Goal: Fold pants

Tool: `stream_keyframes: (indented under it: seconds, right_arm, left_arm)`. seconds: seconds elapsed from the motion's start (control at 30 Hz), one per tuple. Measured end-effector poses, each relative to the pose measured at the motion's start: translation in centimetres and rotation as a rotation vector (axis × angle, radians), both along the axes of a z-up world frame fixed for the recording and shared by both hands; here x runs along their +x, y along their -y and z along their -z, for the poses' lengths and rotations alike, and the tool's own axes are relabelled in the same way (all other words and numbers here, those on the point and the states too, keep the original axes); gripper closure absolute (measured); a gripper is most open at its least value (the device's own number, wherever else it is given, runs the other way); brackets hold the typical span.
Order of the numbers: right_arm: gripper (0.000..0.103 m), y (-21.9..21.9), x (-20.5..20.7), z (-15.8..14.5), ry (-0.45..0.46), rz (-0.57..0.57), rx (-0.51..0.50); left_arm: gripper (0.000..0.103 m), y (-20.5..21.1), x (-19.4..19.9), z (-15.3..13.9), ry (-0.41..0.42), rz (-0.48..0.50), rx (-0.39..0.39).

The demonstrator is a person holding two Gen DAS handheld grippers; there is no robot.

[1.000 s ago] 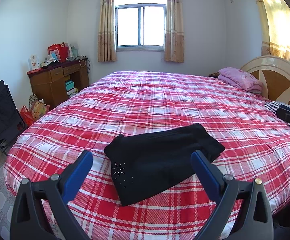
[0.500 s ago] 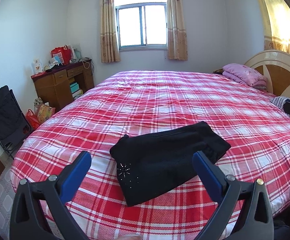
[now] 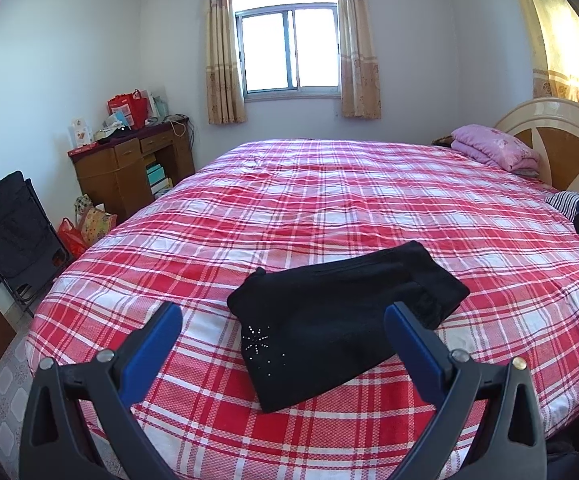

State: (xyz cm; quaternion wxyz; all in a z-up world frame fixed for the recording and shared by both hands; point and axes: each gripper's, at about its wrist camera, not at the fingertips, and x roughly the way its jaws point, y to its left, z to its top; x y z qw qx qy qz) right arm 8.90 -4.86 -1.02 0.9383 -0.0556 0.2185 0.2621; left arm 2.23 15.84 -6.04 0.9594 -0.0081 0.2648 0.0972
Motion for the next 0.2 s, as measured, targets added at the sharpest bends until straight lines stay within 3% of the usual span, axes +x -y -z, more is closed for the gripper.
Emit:
stream_keyframes:
  seconds: [0.2]
  right_arm:
    - [0.021, -0.27, -0.09, 0.15, -0.003, -0.003, -0.008]
  left_arm:
    - [0.000, -0.03, -0.10, 0.08, 0.004, 0.001, 0.001]
